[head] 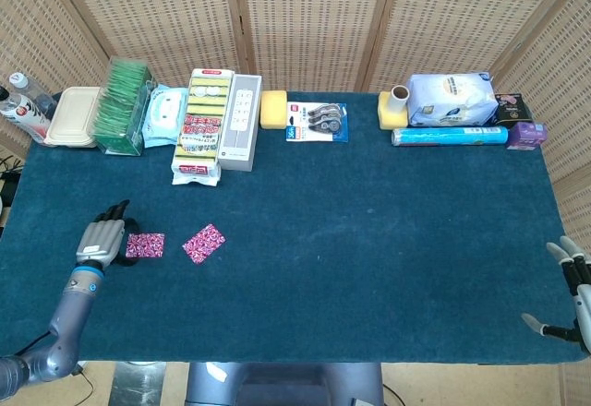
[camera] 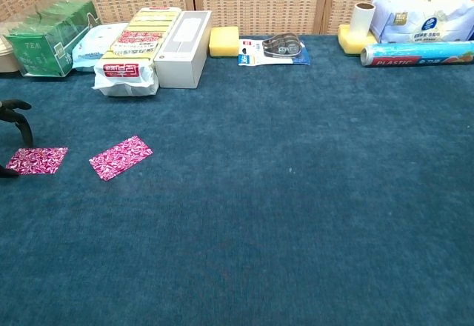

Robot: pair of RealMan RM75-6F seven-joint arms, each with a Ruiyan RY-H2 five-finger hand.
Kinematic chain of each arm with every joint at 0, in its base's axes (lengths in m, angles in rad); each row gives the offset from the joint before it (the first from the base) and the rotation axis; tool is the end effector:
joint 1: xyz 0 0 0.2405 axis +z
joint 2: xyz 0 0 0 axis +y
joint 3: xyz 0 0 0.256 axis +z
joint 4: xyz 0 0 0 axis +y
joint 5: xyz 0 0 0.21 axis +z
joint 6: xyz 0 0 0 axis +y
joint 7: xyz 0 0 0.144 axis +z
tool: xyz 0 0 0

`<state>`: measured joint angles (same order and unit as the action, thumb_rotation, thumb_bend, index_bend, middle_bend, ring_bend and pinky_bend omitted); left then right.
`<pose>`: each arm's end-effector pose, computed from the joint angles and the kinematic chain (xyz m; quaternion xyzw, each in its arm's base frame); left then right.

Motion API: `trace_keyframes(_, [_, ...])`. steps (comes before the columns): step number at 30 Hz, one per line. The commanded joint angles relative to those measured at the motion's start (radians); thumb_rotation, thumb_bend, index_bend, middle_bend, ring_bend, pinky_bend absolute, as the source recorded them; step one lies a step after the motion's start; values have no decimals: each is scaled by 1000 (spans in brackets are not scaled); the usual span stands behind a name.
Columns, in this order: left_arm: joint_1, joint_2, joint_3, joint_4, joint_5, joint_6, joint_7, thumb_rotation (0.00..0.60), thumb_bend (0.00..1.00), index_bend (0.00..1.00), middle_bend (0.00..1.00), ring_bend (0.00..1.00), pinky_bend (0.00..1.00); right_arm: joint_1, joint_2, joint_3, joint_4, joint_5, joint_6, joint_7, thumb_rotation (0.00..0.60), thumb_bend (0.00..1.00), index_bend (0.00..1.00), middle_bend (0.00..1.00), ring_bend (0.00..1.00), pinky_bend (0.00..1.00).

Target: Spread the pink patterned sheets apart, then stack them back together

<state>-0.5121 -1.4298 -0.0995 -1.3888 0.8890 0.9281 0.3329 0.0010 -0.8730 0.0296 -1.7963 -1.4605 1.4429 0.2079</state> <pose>-0.3045 0.3051 0.0287 -0.6508 -0.4988 -0.2160 0.5301 -0.3111 -0.1489 0.2121 0.5407 -0.4779 0.3839 0.5761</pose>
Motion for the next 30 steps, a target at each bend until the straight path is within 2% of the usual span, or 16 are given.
trace_keyframes(1, [-3, -3, 1, 2, -5, -1, 8, 600, 162, 364, 0, 0, 111, 0, 0, 0, -1, 0, -1, 0, 600, 0, 72, 0, 0, 0])
trace_keyframes(30, [-28, -27, 1, -15, -60, 9, 73, 600, 164, 361, 0, 0, 111, -3, 1, -1, 3, -3, 5, 5, 600, 0, 72, 0, 0, 0])
